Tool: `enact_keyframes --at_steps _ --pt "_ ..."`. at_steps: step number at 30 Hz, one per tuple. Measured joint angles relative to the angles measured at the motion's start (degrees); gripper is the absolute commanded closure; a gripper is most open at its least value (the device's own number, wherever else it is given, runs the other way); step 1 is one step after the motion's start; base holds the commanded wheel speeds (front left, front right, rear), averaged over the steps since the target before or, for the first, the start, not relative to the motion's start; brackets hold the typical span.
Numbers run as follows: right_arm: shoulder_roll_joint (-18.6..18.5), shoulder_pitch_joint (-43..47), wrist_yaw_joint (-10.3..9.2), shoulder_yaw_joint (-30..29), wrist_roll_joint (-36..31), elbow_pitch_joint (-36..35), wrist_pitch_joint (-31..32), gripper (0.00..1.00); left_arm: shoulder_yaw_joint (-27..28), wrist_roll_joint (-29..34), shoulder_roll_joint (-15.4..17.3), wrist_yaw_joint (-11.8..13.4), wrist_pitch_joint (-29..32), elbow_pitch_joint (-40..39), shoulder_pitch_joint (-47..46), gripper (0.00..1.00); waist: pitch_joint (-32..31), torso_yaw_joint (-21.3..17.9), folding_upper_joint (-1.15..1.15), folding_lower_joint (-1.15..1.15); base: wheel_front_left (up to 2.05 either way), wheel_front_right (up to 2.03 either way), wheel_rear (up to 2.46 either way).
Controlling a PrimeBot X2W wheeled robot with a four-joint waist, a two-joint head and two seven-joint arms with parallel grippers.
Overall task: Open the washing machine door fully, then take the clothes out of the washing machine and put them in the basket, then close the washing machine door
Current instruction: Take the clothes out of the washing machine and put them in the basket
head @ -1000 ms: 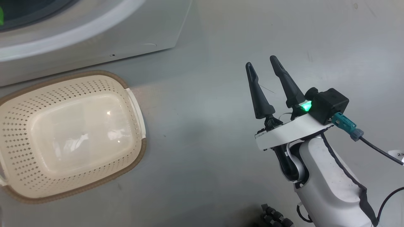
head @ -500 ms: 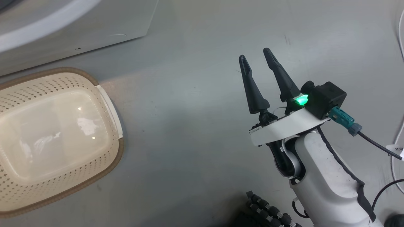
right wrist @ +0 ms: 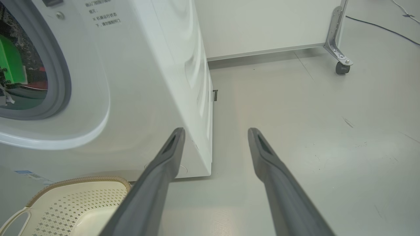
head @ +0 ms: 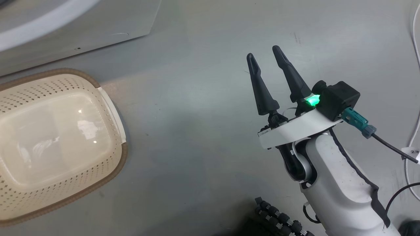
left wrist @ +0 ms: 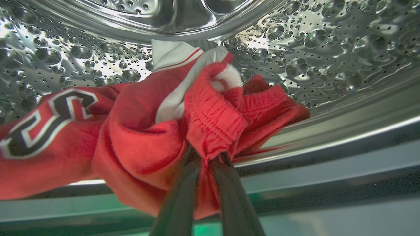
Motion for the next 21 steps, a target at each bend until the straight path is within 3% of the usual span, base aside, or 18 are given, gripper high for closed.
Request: enact_keyframes --at_steps 9,21 --pt "0.0 -0.25 -0.09 -0.37 -0.73 0.46 0.0 0.0 0.21 -0.22 -2.18 0.07 -3.0 1.57 -0.37 1.0 -0.4 1.03 0.0 0.0 0.0 0.0 0.0" --pt "-0.02 -0.25 -0.09 -1.41 -3.32 1.85 0.0 0.0 2.13 -2.79 -5.47 0.48 -11.93 2.82 1.41 1.0 -2.86 3.77 0.0 0.0 0.0 0.0 0.0"
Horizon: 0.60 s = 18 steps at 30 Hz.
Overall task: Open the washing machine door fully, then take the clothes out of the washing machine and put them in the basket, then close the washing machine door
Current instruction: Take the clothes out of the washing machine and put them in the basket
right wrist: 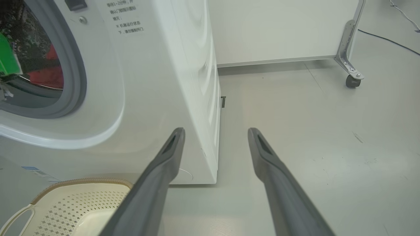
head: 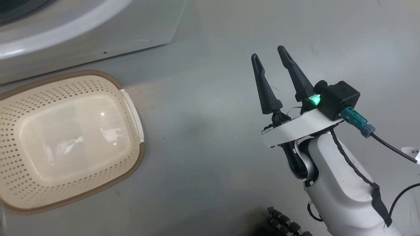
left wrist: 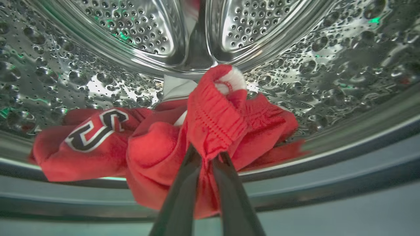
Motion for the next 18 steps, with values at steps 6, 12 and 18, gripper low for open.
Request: enact_keyframes --at_steps 6,12,18 --pt "-0.02 0.09 0.1 -0.46 -1.92 1.13 0.0 0.0 -0.25 -0.01 -1.86 -0.51 -5.66 -0.67 3.75 1.0 -1.52 1.88 0.0 0.0 0.0 0.0 0.0" --pt "-0.02 0.64 0.15 -1.4 -3.89 2.48 0.0 0.0 -0.08 -1.3 -5.0 -0.87 -11.6 -2.1 7.96 1.0 -3.43 4.1 0.0 0.0 0.0 0.0 0.0" --pt "-0.08 1.9 0.77 -2.41 -6.05 4.02 0.0 0.0 -0.05 -2.74 -8.92 -1.62 -17.69 -3.24 13.01 1.0 -5.68 6.7 0.0 0.0 0.0 0.0 0.0"
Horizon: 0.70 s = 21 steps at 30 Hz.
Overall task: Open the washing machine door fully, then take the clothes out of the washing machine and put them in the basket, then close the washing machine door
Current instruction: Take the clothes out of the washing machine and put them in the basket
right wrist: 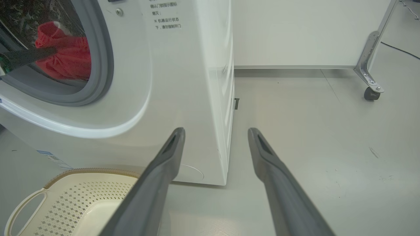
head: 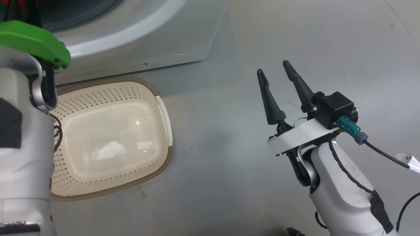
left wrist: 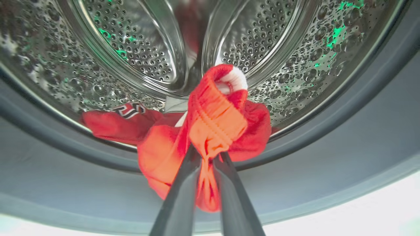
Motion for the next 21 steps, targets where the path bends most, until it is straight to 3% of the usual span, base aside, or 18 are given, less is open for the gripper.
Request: enact_keyframes --at_steps 10,21 --pt "-0.04 3.09 0.94 -0.59 -0.92 2.07 0.0 0.0 -1.33 0.16 -2.11 -0.97 -8.8 -4.24 7.07 1.0 -5.66 3.37 0.0 0.0 0.0 0.0 0.0" --pt "-0.14 7.2 1.44 -1.53 -1.34 3.68 0.0 0.0 -1.82 1.67 -3.15 -1.12 -9.53 -13.08 12.26 1.0 -12.51 6.14 0.0 0.0 0.0 0.0 0.0"
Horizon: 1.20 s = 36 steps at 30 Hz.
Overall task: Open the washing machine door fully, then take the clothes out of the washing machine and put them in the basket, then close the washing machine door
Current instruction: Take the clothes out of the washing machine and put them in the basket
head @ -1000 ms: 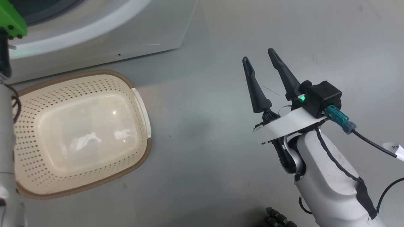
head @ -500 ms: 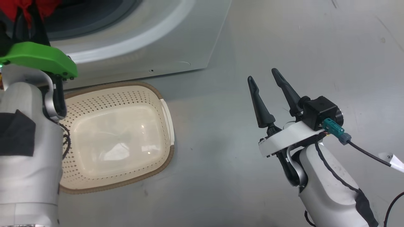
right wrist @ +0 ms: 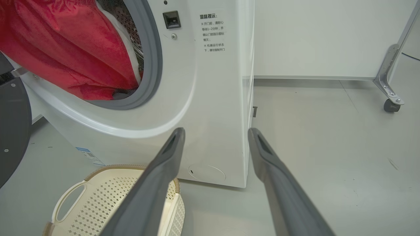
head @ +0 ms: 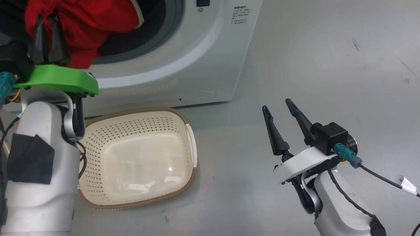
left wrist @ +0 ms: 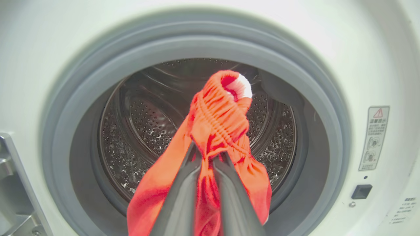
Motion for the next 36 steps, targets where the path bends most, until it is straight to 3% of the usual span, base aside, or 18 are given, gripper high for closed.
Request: enact_keyframes --at_steps 23,36 --pt "0.02 7.15 0.97 -0.68 0.02 1.41 0.0 0.0 1.88 1.94 -0.2 3.79 -0.2 -18.33 15.61 1.0 -11.78 2.11 0.0 0.0 0.0 0.0 0.0" --pt "0.01 7.49 1.18 -0.1 0.01 0.09 0.01 0.0 1.18 0.21 -1.7 4.83 2.4 -18.57 27.53 1.0 -10.86 2.38 0.0 0.0 0.0 0.0 0.0"
